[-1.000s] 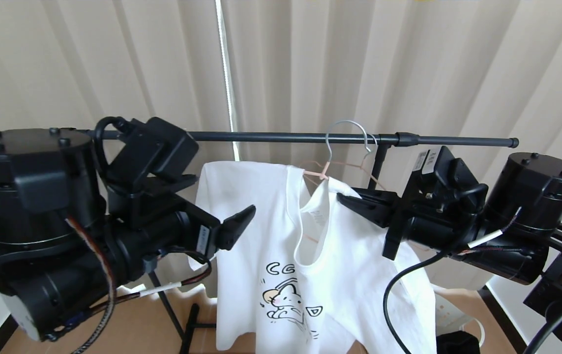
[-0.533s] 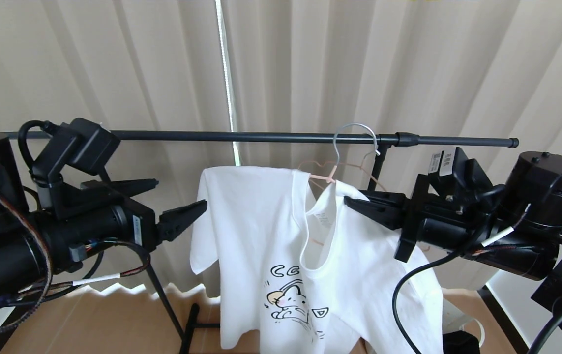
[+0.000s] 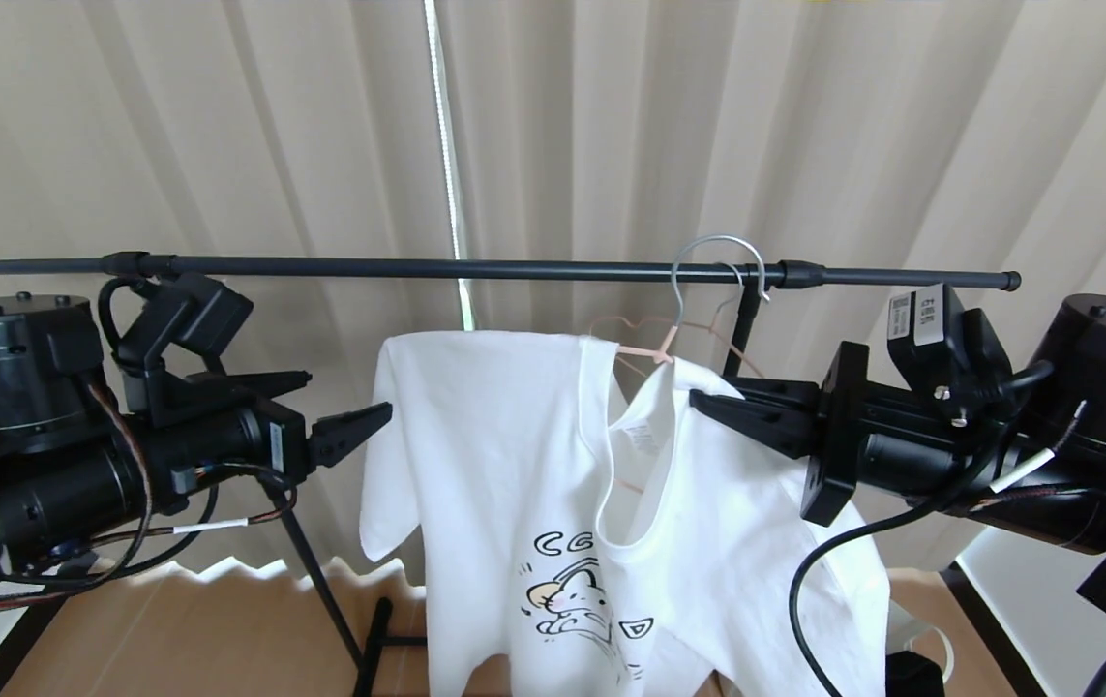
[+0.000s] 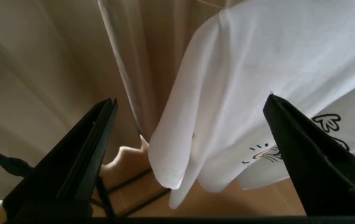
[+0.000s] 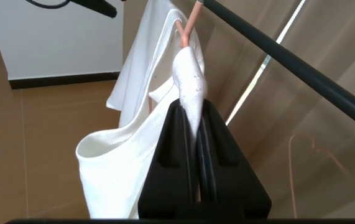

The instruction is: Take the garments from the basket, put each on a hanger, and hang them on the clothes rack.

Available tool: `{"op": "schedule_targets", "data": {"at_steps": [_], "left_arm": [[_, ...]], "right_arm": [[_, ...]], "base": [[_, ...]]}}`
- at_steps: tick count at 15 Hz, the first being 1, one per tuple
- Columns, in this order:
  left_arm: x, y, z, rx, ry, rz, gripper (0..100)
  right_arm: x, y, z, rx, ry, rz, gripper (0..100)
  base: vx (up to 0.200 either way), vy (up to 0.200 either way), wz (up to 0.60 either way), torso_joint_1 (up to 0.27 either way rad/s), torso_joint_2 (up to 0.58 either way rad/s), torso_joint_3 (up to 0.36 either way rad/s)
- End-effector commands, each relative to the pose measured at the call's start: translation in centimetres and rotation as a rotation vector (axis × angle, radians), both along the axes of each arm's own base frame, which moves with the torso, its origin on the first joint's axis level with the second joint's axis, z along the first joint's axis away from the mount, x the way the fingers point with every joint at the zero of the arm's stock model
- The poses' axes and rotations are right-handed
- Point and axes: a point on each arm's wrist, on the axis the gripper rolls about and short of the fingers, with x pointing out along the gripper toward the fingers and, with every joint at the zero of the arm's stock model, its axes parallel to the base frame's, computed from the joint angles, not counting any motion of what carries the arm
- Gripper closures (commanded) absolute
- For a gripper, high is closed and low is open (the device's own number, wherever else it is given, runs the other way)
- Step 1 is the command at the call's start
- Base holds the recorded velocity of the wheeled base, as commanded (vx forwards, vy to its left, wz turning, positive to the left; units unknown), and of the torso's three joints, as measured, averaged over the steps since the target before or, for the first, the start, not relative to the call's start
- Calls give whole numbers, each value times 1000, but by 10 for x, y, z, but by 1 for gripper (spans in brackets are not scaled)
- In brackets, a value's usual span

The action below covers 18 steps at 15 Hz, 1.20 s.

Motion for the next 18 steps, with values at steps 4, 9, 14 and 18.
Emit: {"op": "schedule_targets", "data": {"at_steps": [4, 9, 14, 18], "left_arm": [[19, -4, -36, 20, 100, 6, 0], [23, -4, -38, 19, 108, 15, 0], [24, -3, -38, 22, 106, 26, 100], [24, -2, -37, 22, 104, 29, 100]], "right_arm": [[-2, -1, 2, 4, -8, 0, 100], [-3, -2, 4, 6, -12, 0, 100], [-4, -2, 4, 7, -14, 0, 100], [-4, -2, 4, 7, -15, 0, 100]], "base": [[0, 0, 0, 0, 0, 0], [0, 0, 0, 0, 0, 0], [0, 0, 0, 0, 0, 0], [0, 0, 0, 0, 0, 0]]}}
